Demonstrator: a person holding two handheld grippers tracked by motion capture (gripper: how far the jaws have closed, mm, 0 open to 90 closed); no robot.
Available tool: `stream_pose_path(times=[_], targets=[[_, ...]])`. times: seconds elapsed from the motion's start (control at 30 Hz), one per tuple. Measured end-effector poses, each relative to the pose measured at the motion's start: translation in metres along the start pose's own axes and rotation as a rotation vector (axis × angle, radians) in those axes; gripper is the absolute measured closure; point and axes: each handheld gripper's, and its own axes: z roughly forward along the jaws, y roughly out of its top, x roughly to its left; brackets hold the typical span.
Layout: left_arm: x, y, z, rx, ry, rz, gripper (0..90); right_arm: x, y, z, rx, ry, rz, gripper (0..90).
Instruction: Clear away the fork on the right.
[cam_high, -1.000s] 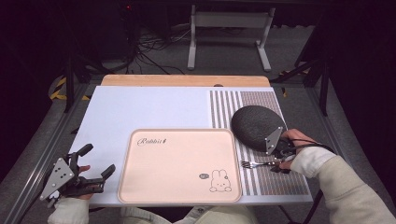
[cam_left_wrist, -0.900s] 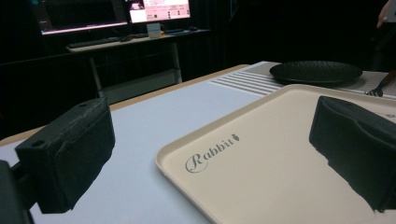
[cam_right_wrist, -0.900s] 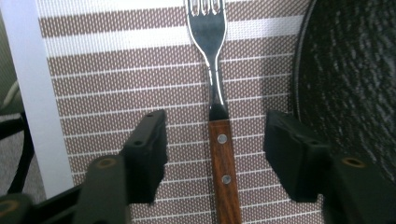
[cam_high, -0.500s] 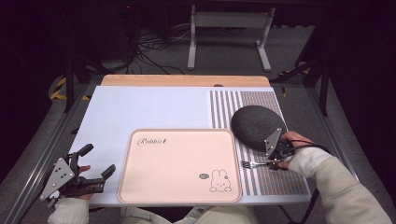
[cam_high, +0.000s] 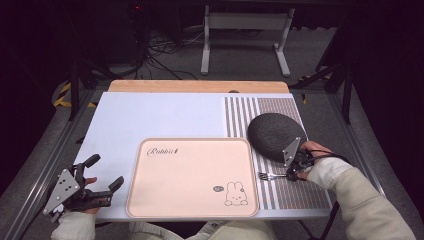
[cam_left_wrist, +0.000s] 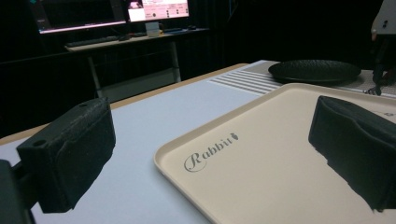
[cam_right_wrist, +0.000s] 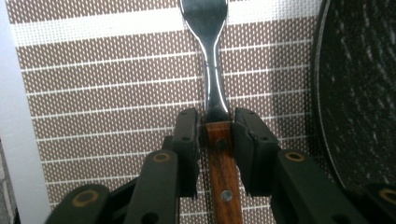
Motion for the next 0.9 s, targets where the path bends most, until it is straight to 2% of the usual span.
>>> stream_pose_path(times=[0.13,0.4,0.53,0.57,0.63,0.7,0.9], targets=[[0.000,0.000,0.000,0.000,0.000,-0.001,1.2,-0.001,0.000,0.000,0.001,0.006,-0.006,76.9],[0.000,0.000,0.000,0.001,0.000,0.000,1.2,0.000,0.002,-0.001,0.004,0.000,-0.034,78.1],[0.000,0.000,0.000,0.001,0.001,-0.002,1.2,-0.001,0.001,-0.003,-0.021,-0.014,-0.048,78.2],[0.000,0.000,0.000,0.003,-0.001,-0.001,1.2,0.001,0.001,-0.005,-0.014,-0.010,-0.026,78.2],[0.000,0.000,0.000,0.003,0.000,-0.001,1.3,0.001,0.001,-0.008,-0.026,-0.011,-0.036,78.3],[0.000,0.000,0.000,0.003,0.001,-0.001,1.2,0.002,0.001,-0.012,-0.020,-0.011,-0.017,78.3],[0.000,0.000,0.000,0.004,0.003,-0.001,1.2,0.008,0.005,-0.029,-0.075,-0.023,0.003,78.4]])
